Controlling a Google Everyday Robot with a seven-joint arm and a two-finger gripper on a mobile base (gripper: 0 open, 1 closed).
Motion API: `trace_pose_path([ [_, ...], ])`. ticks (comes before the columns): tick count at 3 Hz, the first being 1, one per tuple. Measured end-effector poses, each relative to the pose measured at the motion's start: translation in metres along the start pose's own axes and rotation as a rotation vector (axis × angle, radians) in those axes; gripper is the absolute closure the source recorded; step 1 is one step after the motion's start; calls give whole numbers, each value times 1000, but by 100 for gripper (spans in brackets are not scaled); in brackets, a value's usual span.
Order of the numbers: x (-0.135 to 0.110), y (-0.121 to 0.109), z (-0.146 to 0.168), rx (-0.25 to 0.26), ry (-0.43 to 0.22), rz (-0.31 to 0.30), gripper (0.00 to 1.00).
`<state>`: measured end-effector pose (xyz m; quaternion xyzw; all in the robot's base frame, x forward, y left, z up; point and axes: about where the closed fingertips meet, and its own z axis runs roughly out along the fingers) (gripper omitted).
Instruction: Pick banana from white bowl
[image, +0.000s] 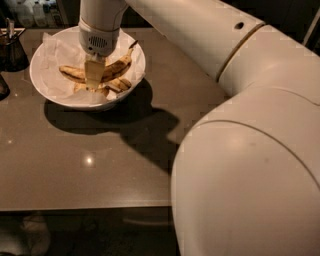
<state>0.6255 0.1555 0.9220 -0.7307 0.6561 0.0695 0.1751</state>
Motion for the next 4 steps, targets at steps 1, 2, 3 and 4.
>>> trace_pose_path([
  [1, 0, 2, -2, 3, 2, -2, 100],
  [2, 0, 32, -20, -35, 33, -4, 100],
  [3, 0, 32, -20, -35, 33, -4, 100],
  [4, 2, 52, -30, -64, 44, -10, 100],
])
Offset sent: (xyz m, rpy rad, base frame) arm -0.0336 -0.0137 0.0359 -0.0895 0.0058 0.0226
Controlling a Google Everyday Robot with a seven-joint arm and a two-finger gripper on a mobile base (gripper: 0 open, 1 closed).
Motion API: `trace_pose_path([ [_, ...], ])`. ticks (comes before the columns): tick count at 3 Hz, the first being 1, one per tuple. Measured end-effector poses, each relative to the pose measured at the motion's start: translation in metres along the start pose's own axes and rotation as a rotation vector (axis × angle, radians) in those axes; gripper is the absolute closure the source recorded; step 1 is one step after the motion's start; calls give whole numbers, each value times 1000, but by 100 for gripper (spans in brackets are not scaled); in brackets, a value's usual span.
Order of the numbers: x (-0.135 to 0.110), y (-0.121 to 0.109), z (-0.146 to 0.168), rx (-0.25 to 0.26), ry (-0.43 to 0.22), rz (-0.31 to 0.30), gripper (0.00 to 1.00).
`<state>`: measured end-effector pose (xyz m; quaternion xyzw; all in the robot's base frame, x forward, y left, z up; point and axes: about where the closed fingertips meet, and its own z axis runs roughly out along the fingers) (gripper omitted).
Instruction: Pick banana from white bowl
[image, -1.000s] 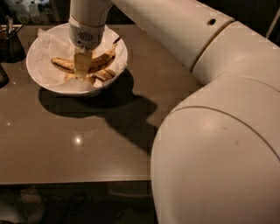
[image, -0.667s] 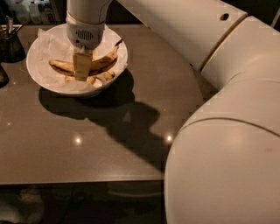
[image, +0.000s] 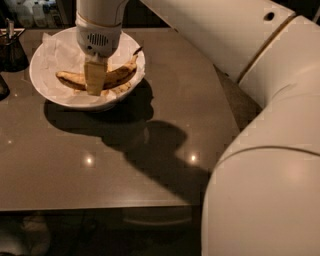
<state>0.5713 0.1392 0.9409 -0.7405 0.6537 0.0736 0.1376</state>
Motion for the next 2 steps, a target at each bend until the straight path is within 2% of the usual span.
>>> trace_pose_path([
  [1, 6, 68, 5, -73, 6, 52, 100],
  [2, 7, 70, 8, -77, 11, 53, 100],
])
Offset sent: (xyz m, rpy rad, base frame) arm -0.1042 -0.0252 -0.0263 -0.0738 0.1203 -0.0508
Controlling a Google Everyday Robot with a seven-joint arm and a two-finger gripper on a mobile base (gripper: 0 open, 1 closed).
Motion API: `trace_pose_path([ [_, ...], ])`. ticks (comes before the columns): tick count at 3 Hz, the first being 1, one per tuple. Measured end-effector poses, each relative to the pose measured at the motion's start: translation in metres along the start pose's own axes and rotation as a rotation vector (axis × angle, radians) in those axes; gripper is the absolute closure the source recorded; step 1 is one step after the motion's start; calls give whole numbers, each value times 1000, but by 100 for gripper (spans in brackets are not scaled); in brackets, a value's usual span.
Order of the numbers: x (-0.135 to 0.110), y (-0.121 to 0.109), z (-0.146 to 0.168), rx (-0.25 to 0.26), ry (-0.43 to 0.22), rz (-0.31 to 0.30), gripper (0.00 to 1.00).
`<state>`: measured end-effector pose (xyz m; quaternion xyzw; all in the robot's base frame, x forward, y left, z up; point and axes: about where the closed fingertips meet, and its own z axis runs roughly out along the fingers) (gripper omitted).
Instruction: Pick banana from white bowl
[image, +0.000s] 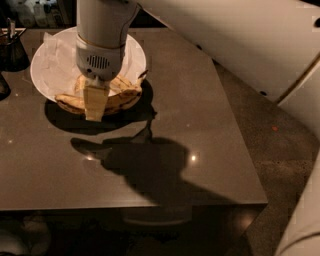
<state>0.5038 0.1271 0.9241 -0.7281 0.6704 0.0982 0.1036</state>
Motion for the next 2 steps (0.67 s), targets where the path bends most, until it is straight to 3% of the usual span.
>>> trace_pose_path([
  [1, 3, 13, -9, -15, 13, 12, 100],
  [2, 10, 39, -9, -61, -5, 50, 100],
])
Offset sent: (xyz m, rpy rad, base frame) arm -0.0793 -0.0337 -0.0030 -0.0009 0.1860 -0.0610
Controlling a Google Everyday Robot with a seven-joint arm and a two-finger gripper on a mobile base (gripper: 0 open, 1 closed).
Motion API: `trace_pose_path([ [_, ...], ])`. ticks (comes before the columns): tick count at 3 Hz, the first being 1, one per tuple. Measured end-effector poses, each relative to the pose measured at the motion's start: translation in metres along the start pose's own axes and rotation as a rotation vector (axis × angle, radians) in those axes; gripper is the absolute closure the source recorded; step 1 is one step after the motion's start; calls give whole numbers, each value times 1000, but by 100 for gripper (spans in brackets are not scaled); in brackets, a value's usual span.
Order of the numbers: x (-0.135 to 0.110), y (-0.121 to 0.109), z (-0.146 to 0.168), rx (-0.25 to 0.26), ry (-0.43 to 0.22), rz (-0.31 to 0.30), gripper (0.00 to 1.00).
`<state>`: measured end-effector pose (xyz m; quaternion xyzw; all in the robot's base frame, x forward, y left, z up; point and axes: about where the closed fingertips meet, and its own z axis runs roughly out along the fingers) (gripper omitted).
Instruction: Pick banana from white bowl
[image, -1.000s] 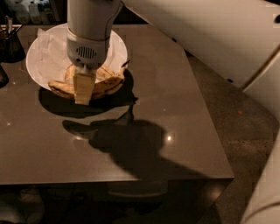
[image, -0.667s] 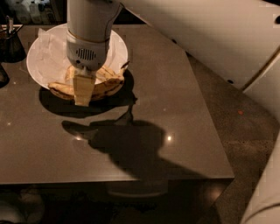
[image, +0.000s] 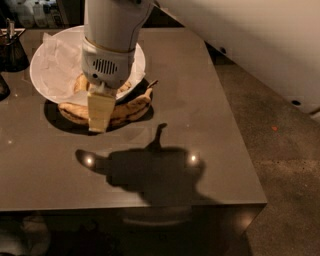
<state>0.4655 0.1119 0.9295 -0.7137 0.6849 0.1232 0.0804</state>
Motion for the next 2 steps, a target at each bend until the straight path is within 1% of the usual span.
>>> trace_pose_path([
  [1, 5, 24, 11, -59, -22, 40, 100],
  [2, 5, 24, 11, -59, -22, 40, 100],
])
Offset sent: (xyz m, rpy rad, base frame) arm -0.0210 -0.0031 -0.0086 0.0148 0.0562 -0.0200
